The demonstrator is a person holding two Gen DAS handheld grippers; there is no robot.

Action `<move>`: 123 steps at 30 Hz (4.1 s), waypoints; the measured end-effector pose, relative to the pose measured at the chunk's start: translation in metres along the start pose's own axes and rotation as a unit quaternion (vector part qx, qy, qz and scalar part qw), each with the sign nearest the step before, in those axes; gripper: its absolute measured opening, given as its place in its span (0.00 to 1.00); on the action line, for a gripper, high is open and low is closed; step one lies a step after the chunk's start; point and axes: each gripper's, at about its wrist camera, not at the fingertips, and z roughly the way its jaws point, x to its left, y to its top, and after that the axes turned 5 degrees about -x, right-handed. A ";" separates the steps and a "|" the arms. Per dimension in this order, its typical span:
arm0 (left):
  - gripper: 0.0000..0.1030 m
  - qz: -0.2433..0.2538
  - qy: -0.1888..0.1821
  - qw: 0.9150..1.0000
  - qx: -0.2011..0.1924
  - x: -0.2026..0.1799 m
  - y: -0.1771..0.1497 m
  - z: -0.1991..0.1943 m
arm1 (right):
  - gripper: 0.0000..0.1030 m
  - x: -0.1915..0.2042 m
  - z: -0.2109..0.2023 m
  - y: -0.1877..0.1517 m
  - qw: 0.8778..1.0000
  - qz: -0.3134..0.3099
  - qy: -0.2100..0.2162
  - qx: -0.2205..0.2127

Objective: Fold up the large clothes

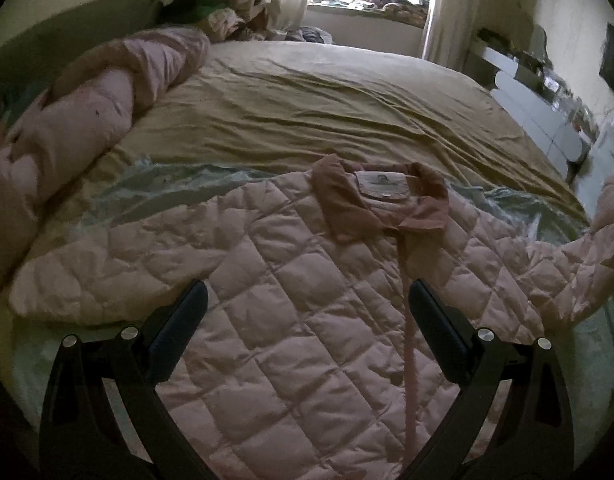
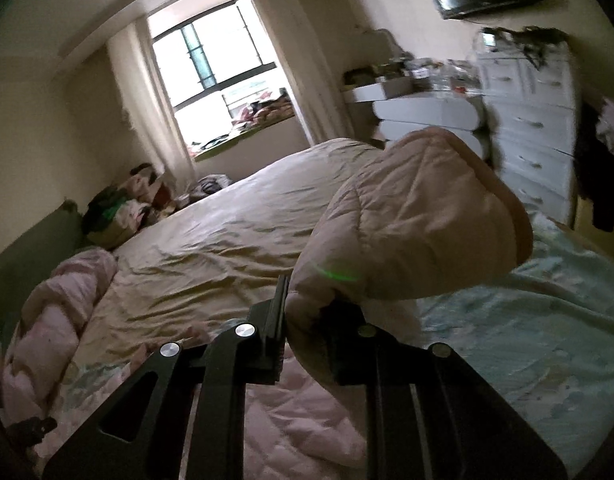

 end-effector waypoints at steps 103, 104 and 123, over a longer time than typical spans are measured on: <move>0.09 -0.065 -0.079 0.993 -0.054 0.094 -0.066 0.083 | 0.56 0.140 0.081 -0.165 0.971 -0.143 0.035 0.189; 0.09 -0.062 -0.077 0.994 -0.051 0.092 -0.066 0.082 | 0.56 0.140 0.094 -0.167 0.968 -0.149 0.028 0.198; 0.36 -0.073 -0.070 0.995 -0.014 0.102 -0.084 0.087 | 0.75 0.141 0.113 -0.191 0.962 -0.169 0.012 0.214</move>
